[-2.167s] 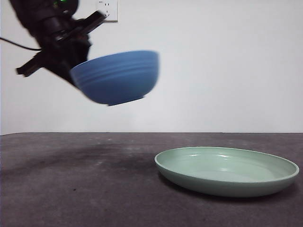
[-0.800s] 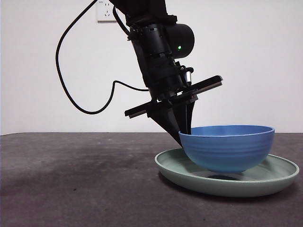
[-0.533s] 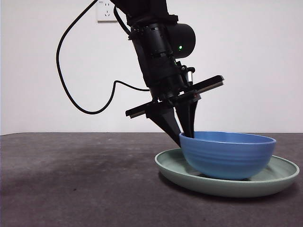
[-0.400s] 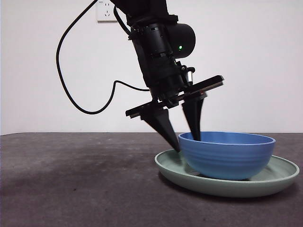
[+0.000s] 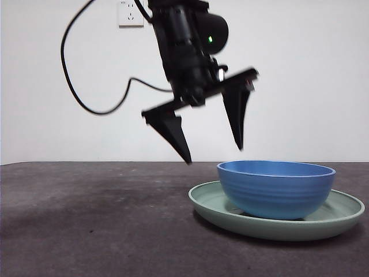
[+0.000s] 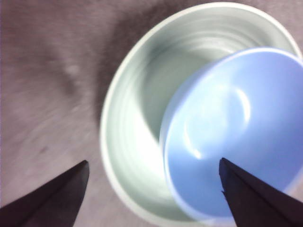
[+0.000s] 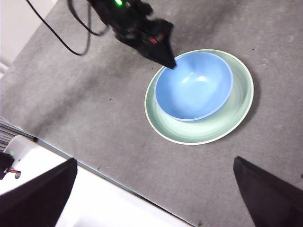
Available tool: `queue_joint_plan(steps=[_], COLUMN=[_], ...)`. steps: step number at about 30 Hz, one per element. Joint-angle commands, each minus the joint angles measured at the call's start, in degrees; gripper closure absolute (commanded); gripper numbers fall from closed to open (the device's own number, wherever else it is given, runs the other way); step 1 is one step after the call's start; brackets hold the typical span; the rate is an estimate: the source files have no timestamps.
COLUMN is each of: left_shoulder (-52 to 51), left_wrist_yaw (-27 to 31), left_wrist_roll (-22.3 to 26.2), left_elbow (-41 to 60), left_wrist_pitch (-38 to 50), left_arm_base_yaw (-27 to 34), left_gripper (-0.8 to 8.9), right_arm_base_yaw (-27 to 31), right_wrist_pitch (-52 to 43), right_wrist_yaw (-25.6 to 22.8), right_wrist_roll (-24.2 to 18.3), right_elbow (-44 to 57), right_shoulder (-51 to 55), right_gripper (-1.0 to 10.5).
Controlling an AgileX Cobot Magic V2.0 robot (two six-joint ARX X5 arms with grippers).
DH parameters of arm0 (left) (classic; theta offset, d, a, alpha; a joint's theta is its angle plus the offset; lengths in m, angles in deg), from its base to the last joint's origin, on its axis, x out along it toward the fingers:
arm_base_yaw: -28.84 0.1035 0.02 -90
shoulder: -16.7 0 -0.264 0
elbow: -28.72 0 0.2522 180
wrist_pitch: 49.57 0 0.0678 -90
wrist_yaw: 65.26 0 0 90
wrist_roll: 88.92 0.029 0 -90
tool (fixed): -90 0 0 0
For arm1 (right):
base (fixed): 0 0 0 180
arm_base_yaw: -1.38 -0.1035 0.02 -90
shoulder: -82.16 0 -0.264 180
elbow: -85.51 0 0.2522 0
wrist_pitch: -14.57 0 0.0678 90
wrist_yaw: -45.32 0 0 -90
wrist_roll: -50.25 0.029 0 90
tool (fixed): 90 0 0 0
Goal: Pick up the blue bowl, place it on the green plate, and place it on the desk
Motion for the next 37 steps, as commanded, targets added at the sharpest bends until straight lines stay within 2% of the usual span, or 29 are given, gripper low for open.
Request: queue_joint_plan(steps=[1, 6, 8, 15, 22, 28, 33, 37], left_shoulder=[1.5, 1.5, 1.4, -5.7, -19.1, -30.5, -38.4, -45.5], left_wrist_yaw=[0.2, 0.2, 0.3, 0.3, 0.3, 0.3, 0.3, 0.3], left_wrist_roll=[3.1, 7.0, 8.6, 8.9, 10.9, 12.9, 14.0, 14.9], left_elbow=[-5.1, -12.1, -14.5, -15.0, -13.9, -12.5, -7.6, 0.9], left_wrist_pitch=[-4.1, -12.7, -16.6, -17.4, -17.6, -17.6, -17.6, -17.4], left_arm_base_yaw=[-0.3, -0.1, -0.1, -0.8, -3.2, -6.2, -8.1, -8.4], left_gripper=[3.32, 1.52, 1.19, 1.21, 1.25, 1.26, 1.26, 1.26], right_arm_base_yaw=[-0.2, -0.2, -0.2, -0.2, -0.2, -0.2, -0.2, -0.2], right_wrist_pitch=[-0.4, -0.3, -0.2, 0.4, 3.0, 3.0, 3.0, 2.8], right_wrist_yaw=[-0.2, -0.2, -0.2, -0.8, -8.0, -10.6, -10.9, -11.0], right_wrist_roll=[-0.7, -0.7, -0.6, 0.6, 1.4, 2.4, 2.3, 2.1], right_elbow=[-1.0, -1.0, -1.0, -1.0, -1.0, -1.0, -0.8, -0.8], right_shoulder=[-0.1, -0.1, -0.1, -0.1, -0.2, -0.7, -2.2, -4.2], right_gripper=[4.1, 4.1, 4.1, 4.1, 4.1, 4.1, 4.1, 4.1])
